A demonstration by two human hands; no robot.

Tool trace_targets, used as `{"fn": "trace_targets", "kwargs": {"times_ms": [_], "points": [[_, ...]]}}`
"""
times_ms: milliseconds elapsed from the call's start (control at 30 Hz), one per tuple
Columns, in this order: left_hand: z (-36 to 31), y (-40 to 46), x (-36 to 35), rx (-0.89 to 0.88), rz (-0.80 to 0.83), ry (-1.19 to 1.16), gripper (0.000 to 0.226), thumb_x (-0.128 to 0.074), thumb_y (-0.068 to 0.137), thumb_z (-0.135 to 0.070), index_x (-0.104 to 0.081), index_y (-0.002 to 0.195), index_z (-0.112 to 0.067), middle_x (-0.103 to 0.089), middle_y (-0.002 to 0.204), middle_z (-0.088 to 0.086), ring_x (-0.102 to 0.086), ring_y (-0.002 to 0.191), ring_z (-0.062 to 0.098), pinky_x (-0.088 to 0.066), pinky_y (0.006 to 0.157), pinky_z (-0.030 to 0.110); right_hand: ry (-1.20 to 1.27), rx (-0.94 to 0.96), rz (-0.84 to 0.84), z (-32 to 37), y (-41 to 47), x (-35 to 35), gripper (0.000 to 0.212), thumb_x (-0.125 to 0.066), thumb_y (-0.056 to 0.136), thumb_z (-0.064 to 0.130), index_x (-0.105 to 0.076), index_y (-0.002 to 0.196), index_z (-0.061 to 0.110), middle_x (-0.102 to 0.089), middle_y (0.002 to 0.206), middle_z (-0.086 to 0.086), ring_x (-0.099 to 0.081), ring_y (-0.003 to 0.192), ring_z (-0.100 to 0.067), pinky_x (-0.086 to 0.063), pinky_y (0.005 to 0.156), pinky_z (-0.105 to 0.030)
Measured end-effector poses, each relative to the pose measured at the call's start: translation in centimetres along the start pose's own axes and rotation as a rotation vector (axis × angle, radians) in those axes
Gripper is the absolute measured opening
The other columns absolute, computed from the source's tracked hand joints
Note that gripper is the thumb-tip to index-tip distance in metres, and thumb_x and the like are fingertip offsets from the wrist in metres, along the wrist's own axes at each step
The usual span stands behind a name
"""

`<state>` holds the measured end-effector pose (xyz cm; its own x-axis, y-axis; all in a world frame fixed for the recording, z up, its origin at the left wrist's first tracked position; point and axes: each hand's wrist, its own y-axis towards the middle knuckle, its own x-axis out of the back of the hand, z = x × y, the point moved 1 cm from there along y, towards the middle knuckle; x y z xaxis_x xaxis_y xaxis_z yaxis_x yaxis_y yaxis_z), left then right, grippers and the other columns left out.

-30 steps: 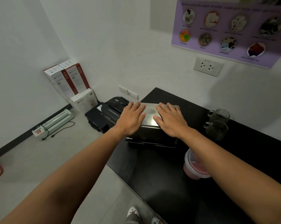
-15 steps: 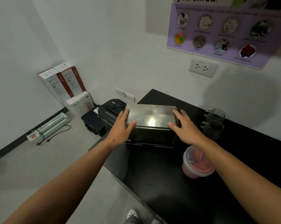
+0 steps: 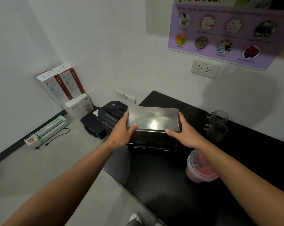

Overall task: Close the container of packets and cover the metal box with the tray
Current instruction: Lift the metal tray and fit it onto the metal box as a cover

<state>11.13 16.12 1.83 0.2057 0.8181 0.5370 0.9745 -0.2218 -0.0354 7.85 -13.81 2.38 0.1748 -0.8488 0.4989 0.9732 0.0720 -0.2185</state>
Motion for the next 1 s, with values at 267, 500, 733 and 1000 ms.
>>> {"fn": "trace_targets", "kwargs": {"times_ms": [267,500,733,1000], "points": [[-0.6,1.8,0.4,-0.038,0.020,0.010,0.071,-0.061,0.107,-0.030,-0.023,0.166,-0.028,-0.048,0.145,-0.021,-0.051,0.133,0.003,-0.041,0.113,0.029,0.045,-0.008,-0.077,-0.2,1.0,-0.5,0.113,-0.080,0.087,0.040,0.001,0.165,0.029,-0.039,0.158,0.011,-0.041,0.138,-0.008,-0.032,0.109,-0.024],[-0.8,5.3,0.7,-0.033,0.061,0.027,0.068,-0.063,0.106,-0.028,-0.028,0.164,-0.027,-0.050,0.132,-0.034,-0.050,0.128,-0.002,-0.039,0.107,0.021,0.071,-0.041,-0.140,-0.3,2.5,-0.2,0.110,-0.077,0.089,0.041,0.002,0.164,0.032,-0.040,0.162,0.004,-0.042,0.146,-0.020,-0.032,0.115,-0.029],[-0.8,9.9,0.6,-0.033,0.101,0.012,0.071,-0.062,0.107,-0.028,-0.024,0.166,-0.023,-0.050,0.141,-0.018,-0.050,0.129,-0.001,-0.038,0.112,0.018,0.094,-0.083,-0.181,-0.5,4.9,0.7,0.109,-0.075,0.090,0.045,0.005,0.163,0.036,-0.036,0.164,0.007,-0.040,0.147,-0.018,-0.029,0.109,-0.024],[-1.1,15.8,0.4,-0.060,0.125,0.018,0.072,-0.062,0.107,-0.023,-0.023,0.167,-0.015,-0.045,0.139,-0.014,-0.043,0.131,0.003,-0.029,0.082,-0.013,0.164,-0.158,-0.224,-0.6,8.7,2.1,0.108,-0.074,0.090,0.046,0.007,0.161,0.042,-0.022,0.170,0.009,-0.030,0.153,-0.016,-0.027,0.110,-0.027]]}}
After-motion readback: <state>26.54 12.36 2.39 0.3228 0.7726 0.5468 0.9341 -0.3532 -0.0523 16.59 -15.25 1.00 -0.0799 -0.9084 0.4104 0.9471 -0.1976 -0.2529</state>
